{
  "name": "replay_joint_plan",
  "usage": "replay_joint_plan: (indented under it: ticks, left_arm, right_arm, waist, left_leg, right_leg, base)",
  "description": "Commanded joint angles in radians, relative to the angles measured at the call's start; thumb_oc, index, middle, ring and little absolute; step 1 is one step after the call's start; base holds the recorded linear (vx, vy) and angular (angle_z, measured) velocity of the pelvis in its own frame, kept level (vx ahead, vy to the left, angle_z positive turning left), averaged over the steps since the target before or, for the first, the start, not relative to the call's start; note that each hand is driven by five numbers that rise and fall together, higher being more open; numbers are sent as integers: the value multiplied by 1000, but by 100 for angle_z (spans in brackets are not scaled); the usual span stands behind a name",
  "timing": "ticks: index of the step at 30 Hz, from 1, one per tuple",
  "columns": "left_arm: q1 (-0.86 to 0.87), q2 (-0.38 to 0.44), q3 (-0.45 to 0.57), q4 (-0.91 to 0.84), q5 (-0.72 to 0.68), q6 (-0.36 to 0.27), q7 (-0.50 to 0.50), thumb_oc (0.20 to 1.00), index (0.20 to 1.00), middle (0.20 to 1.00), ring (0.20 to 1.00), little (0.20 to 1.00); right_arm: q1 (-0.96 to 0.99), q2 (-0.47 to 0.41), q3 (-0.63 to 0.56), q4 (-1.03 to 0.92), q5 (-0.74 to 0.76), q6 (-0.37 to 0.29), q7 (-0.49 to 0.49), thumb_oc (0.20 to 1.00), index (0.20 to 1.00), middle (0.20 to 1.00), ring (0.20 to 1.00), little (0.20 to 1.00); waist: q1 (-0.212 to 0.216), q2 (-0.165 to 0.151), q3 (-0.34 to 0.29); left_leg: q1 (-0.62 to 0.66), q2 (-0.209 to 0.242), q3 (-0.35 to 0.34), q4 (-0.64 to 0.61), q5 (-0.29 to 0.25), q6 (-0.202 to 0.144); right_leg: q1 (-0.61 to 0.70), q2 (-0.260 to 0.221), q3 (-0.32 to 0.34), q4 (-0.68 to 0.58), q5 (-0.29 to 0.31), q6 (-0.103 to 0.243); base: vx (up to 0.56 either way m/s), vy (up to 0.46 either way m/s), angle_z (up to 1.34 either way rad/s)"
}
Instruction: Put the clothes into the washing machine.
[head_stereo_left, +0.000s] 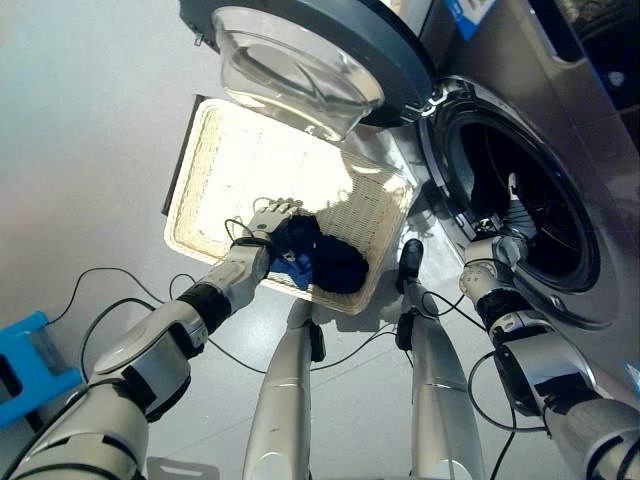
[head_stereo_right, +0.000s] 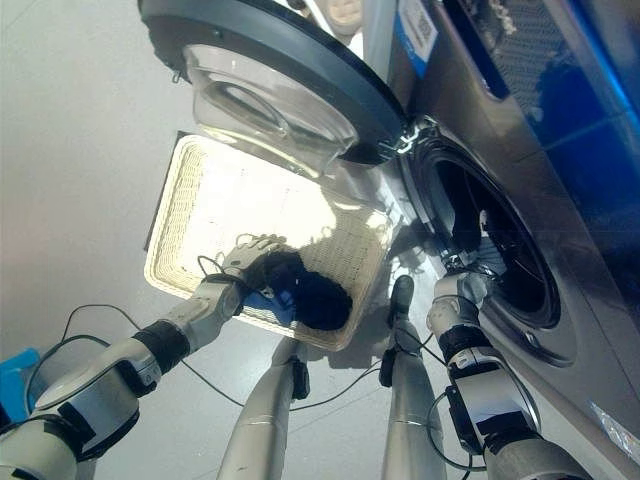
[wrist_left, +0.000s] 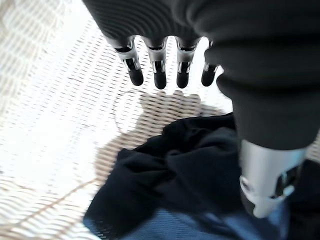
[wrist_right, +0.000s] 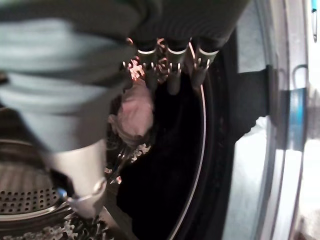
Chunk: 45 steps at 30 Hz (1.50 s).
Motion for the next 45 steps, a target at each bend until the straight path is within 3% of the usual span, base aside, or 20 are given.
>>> replay_joint_plan:
  ticks: [1, 7, 11, 23, 34, 35, 36, 41, 45]
  left_arm:
    - [-23, -8, 18, 64, 75, -17, 9, 1000, 1000, 1000, 1000, 1000]
    - [-49, -56, -7, 180, 112, -51, -16, 1000, 1000, 1000, 1000, 1000]
    - [-77, -97, -39, 281, 116, -24, -111, 1000, 1000, 1000, 1000, 1000]
    - [-91, -134, -77, 388, 90, 12, -210, 1000, 1000, 1000, 1000, 1000]
    - [-74, -135, -104, 441, 78, 30, -242, 1000, 1000, 1000, 1000, 1000]
    - [-71, -138, -105, 449, 69, 28, -245, 332, 332, 332, 332, 332]
    - [-61, -144, -110, 464, 59, 24, -278, 200, 200, 200, 200, 200]
    - [-50, -147, -117, 495, 54, 6, -294, 200, 200, 200, 200, 200]
    - [-29, -147, -121, 501, 32, -24, -243, 200, 200, 200, 200, 200]
  right_arm:
    - [-13, -32, 22, -17, -17, -30, 12, 1000, 1000, 1000, 1000, 1000]
    - [-28, -22, 23, 13, 21, -42, 38, 1000, 1000, 1000, 1000, 1000]
    - [-51, -8, 27, 21, 62, -51, 46, 1000, 1000, 1000, 1000, 1000]
    - [-52, 12, 19, -52, 132, -91, 64, 1000, 1000, 1000, 1000, 1000]
    - [-47, 11, -4, -110, 173, -111, 57, 1000, 1000, 1000, 1000, 1000]
    - [-48, 9, -6, -114, 189, -109, 63, 1000, 1000, 1000, 1000, 1000]
    - [-51, 7, -9, -119, 204, -110, 66, 1000, 1000, 1000, 1000, 1000]
    - [-59, 10, -23, -113, 213, -98, 69, 1000, 1000, 1000, 1000, 1000]
    - [-50, 5, -32, -95, 230, -86, 70, 1000, 1000, 1000, 1000, 1000]
  waist:
    - [-4, 11, -21]
    - [-15, -4, -21]
    - [-25, -14, -21]
    - [-43, -34, -21]
    - [-46, -50, -21]
    - [-47, -52, -21]
    - [-48, -56, -21]
    - [-49, -58, -21]
    - [-46, -51, -21]
  left_leg:
    - [-20, -6, 97, 22, -24, -31]
    - [-18, 0, 102, 8, -20, -40]
    - [-32, 5, 103, -1, -12, -45]
    - [-76, 7, 99, -12, 2, -52]
    - [-128, 10, 85, -9, 8, -54]
    - [-134, 10, 83, -6, 8, -54]
    - [-141, 11, 79, -3, 8, -54]
    - [-156, 15, 77, 10, 11, -53]
    - [-137, 15, 74, 17, 0, -55]
  right_leg:
    - [13, -6, -45, 77, -49, 120]
    - [13, 4, -37, 67, -47, 123]
    - [-3, 12, -28, 61, -41, 125]
    - [-44, 26, -15, 41, -23, 128]
    - [-90, 26, -17, 33, -5, 130]
    - [-95, 26, -17, 34, -3, 130]
    - [-102, 27, -15, 36, -2, 129]
    - [-115, 26, -18, 51, -3, 125]
    - [-99, 21, -18, 61, -18, 126]
  base:
    - [8, 2, -4]
    - [-9, -2, -2]
    - [0, 0, 0]
    - [0, -1, -1]
    - [0, 0, 0]
    - [25, -33, 0]
    - [0, -32, 0]
    - [6, -2, 0]
    - [9, -3, 0]
